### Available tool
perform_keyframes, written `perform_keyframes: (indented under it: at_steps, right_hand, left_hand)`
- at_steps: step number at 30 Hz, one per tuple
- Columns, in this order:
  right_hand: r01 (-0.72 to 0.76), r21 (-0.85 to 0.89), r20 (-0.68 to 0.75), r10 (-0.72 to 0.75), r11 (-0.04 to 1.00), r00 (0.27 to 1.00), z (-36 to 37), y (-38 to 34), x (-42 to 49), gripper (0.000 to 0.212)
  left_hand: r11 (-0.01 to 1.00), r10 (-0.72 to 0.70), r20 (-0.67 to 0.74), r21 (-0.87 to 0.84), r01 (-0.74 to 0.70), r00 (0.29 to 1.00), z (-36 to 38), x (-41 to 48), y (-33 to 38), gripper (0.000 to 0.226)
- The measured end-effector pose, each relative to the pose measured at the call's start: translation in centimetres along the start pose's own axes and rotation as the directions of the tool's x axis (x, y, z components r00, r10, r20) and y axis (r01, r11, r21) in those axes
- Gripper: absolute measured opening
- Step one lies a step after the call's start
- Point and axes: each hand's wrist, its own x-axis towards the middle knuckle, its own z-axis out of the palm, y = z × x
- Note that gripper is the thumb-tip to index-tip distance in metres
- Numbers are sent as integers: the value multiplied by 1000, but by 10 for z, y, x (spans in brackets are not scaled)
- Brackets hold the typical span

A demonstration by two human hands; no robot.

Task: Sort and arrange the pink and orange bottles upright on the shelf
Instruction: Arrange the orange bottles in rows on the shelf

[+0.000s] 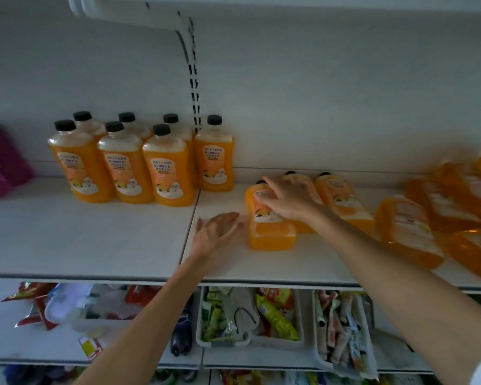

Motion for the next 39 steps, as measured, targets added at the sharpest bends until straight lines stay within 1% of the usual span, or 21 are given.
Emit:
perform_keyframes:
  at_steps: [2, 3, 5, 6, 8, 9, 11, 13, 15, 17, 19, 21, 22, 24, 25, 27, 30, 32, 33, 36, 39]
  right_hand:
    - [18, -202, 12, -16, 979, 1000, 8, -5, 4, 58]
    - [-3, -223, -16, -1, 975, 1000, 11, -7, 6, 58]
    - [-37, -187, -96, 19, 982, 995, 15, -11, 8, 57]
    - [-22, -185, -128, -2, 983, 992, 16, -13, 7, 56]
    - [25, -204, -172, -61, 979, 983, 21, -17, 5, 52]
    - [40, -194, -188, -77, 980, 979, 23, -18, 4, 51]
    - [50, -126, -220, -77, 991, 973, 23, -20, 1, 52]
    - [69, -23, -249, -72, 997, 966, 21, -21, -3, 52]
    - [100, 98, -260, -71, 990, 963, 20, -25, -6, 53]
    - [136, 196, -289, -76, 971, 954, 22, -29, -5, 55]
    - [144, 299, -324, -42, 943, 945, 27, -33, -1, 60]
    - [119, 439, -312, 27, 890, 950, 33, -37, 1, 71]
    - [88, 476, -285, 59, 875, 957, 35, -38, 2, 76]
    - [30, 469, -243, 96, 883, 965, 38, -39, 4, 80]
    - [26, 478, -249, 107, 878, 963, 39, -38, 4, 80]
    - [72, 521, -313, 111, 851, 943, 41, -39, 3, 80]
    - [189, 436, -458, 36, 880, 888, 39, -46, -1, 82]
    - [242, 405, -507, -3, 882, 862, 33, -50, -3, 83]
    - [244, 412, -504, -4, 878, 864, 30, -51, -3, 82]
    - [239, 477, -449, 1, 846, 894, 23, -52, -7, 83]
    - [256, 573, -387, -19, 779, 922, 20, -49, -13, 84]
  left_hand:
    - [994, 13, 48, 109, -18, 999, 3, 4, -5, 49]
    - [996, 6, 53, 92, -11, 999, 4, 6, -7, 55]
    - [1000, -23, 39, -6, 24, 999, 4, 9, -9, 72]
    - [999, -27, 34, -29, 27, 999, 5, 10, -10, 80]
    - [1000, -7, 39, 1, 7, 999, 8, 11, -11, 94]
    - [1000, 7, 37, 18, -8, 999, 9, 11, -11, 97]
    - [1000, 28, 18, 12, -28, 999, 8, 11, -11, 96]
    - [998, 42, 37, -44, -40, 998, 7, 11, -13, 88]
    - [984, 67, 52, -169, -58, 996, 5, 10, -18, 70]
    - [954, 43, 59, -299, -23, 997, -1, 8, -21, 48]
    - [880, 47, 68, -475, -9, 997, -6, 5, -22, 38]
    - [791, 101, 77, -611, -33, 992, -11, 4, -21, 43]
    - [749, 138, 78, -660, -53, 987, -13, 5, -21, 47]
    - [696, 188, 72, -713, -81, 980, -15, 6, -24, 60]
    - [683, 179, 73, -727, -70, 981, -14, 8, -26, 68]
    - [649, 134, 52, -760, -48, 990, -12, 8, -28, 82]
    - [584, 80, 17, -811, -33, 997, -7, 5, -32, 90]
    - [584, 102, -5, -809, -64, 995, -7, 5, -34, 89]
    - [590, 131, -17, -802, -92, 991, -7, 5, -35, 85]
    - [618, 196, -55, -768, -166, 979, -9, 3, -37, 70]
    - [664, 200, -85, -721, -199, 976, -9, 1, -38, 68]
